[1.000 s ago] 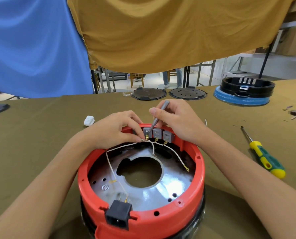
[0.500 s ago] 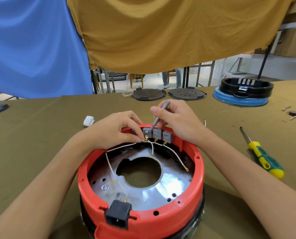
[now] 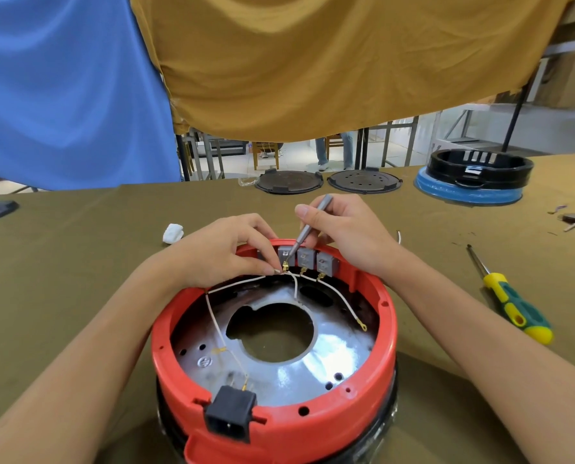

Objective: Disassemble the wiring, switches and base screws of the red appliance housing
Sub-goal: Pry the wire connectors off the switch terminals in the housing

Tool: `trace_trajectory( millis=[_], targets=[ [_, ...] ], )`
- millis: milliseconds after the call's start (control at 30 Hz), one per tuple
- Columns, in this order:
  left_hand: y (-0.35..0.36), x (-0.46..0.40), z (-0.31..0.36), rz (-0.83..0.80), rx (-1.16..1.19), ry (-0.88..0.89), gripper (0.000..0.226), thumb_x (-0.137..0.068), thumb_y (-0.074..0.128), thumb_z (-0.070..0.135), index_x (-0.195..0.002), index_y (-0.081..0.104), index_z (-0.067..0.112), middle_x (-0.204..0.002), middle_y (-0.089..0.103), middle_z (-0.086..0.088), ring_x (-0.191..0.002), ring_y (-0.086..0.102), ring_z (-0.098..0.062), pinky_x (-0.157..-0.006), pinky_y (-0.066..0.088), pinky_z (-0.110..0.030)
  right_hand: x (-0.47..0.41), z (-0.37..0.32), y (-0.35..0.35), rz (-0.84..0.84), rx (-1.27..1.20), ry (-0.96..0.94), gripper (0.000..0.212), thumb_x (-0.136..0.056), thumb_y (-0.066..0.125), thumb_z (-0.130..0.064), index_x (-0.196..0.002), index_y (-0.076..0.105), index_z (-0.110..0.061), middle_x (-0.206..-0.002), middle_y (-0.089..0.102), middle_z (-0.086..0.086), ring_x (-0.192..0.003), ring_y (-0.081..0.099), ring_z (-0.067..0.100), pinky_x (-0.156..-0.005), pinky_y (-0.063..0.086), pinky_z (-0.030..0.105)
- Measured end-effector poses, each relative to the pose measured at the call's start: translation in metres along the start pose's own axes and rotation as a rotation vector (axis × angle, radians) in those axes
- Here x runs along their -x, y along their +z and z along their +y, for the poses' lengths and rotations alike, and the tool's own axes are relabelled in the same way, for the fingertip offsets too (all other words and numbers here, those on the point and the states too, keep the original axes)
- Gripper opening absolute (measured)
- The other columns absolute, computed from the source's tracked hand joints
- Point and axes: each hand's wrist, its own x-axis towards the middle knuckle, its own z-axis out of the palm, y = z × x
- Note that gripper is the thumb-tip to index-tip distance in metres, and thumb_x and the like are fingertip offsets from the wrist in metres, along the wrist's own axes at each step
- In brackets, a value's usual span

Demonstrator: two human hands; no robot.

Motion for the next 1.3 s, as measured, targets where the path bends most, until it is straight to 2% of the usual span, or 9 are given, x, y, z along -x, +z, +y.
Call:
trace_trajectory(
  millis=[133, 367, 500, 600, 800, 900, 1000, 1200, 1300],
  targets=[
    [0.0000, -0.0003, 0.0007, -0.005, 0.008, 0.000, 0.013, -0.083, 0.078, 0.026, -0.085, 0.078, 0.039, -0.110, 0.057, 0.018, -0.107, 0.057, -0.002, -0.104, 0.042, -0.040, -0.0004, -0.0004, 0.0003, 0.007, -0.019, 0.030, 0.029, -0.098, 0.062, -0.030, -0.073, 0.065, -0.016, -0.062, 0.067, 0.001, -0.060, 0.064, 0.009, -0.061, 0.047, 0.016],
    [-0.0003, -0.0002, 0.0003, -0.003, 0.007, 0.001, 0.013, -0.083, 0.078, 0.025, -0.085, 0.078, 0.038, -0.110, 0.057, 0.016, -0.106, 0.057, -0.002, -0.103, 0.042, -0.041, 0.0006, 0.0000, 0.0005, 0.018, -0.037, 0.030, 0.033, -0.099, 0.062, -0.030, -0.069, 0.065, -0.016, -0.063, 0.065, 0.008, -0.061, 0.062, 0.017, -0.073, 0.051, 0.036],
    [0.0002, -0.0001, -0.0001, -0.002, 0.000, 0.002, 0.014, -0.083, 0.078, 0.026, -0.086, 0.077, 0.040, -0.109, 0.057, 0.019, -0.106, 0.057, -0.002, -0.103, 0.042, -0.039, 0.0006, -0.0008, 0.0009, 0.039, -0.022, 0.005, 0.031, -0.098, 0.063, -0.031, -0.071, 0.065, -0.015, -0.066, 0.069, 0.009, -0.061, 0.065, 0.016, -0.075, 0.053, 0.039],
    [0.0006, -0.0005, -0.0008, 0.003, -0.013, 0.011, 0.016, -0.083, 0.078, 0.027, -0.087, 0.077, 0.042, -0.109, 0.057, 0.020, -0.105, 0.057, -0.001, -0.103, 0.042, -0.037, -0.0002, 0.0010, 0.0008, 0.067, 0.021, -0.025, 0.029, -0.097, 0.064, -0.032, -0.073, 0.065, -0.014, -0.070, 0.071, 0.011, -0.063, 0.068, 0.019, -0.078, 0.055, 0.047],
    [0.0002, -0.0007, -0.0024, -0.003, -0.028, 0.013, 0.017, -0.083, 0.078, 0.029, -0.087, 0.076, 0.045, -0.109, 0.055, 0.024, -0.105, 0.056, 0.000, -0.102, 0.043, -0.035, 0.0004, 0.0013, 0.0002, -0.021, 0.049, -0.022, 0.030, -0.097, 0.064, -0.031, -0.075, 0.066, -0.011, -0.068, 0.071, 0.014, -0.061, 0.066, 0.016, -0.071, 0.049, 0.031],
    [-0.0001, -0.0005, -0.0017, -0.002, -0.036, 0.012, 0.017, -0.083, 0.078, 0.029, -0.086, 0.076, 0.045, -0.108, 0.055, 0.025, -0.105, 0.056, 0.002, -0.102, 0.043, -0.036, 0.0001, 0.0006, -0.0001, -0.004, 0.051, -0.035, 0.032, -0.097, 0.063, -0.030, -0.075, 0.065, -0.008, -0.069, 0.070, 0.018, -0.061, 0.065, 0.020, -0.072, 0.052, 0.038],
    [0.0002, -0.0003, -0.0008, 0.006, -0.037, 0.007, 0.015, -0.083, 0.078, 0.029, -0.087, 0.076, 0.044, -0.110, 0.056, 0.024, -0.106, 0.056, 0.002, -0.103, 0.042, -0.037, 0.0009, -0.0004, 0.0001, 0.065, 0.091, -0.087, 0.032, -0.097, 0.063, -0.031, -0.077, 0.065, -0.006, -0.069, 0.071, 0.013, -0.064, 0.069, 0.025, -0.078, 0.058, 0.048],
    [-0.0004, -0.0007, -0.0004, 0.021, -0.032, -0.005, 0.017, -0.082, 0.078, 0.032, -0.089, 0.074, 0.046, -0.110, 0.058, 0.022, -0.105, 0.057, 0.001, -0.102, 0.043, -0.034, 0.0029, -0.0027, 0.0008, 0.028, 0.029, -0.143, 0.026, -0.095, 0.066, -0.030, -0.082, 0.067, -0.008, -0.071, 0.072, 0.003, -0.067, 0.072, 0.019, -0.076, 0.058, 0.039],
    [0.0002, -0.0004, -0.0008, 0.053, -0.002, -0.006, 0.017, -0.080, 0.080, 0.030, -0.090, 0.071, 0.040, -0.105, 0.064, 0.020, -0.103, 0.060, -0.002, -0.097, 0.045, -0.033, 0.0032, -0.0019, 0.0006, 0.019, -0.006, -0.135, 0.026, -0.096, 0.066, -0.028, -0.084, 0.067, -0.005, -0.072, 0.072, 0.004, -0.069, 0.072, 0.022, -0.077, 0.058, 0.042]
  ],
)
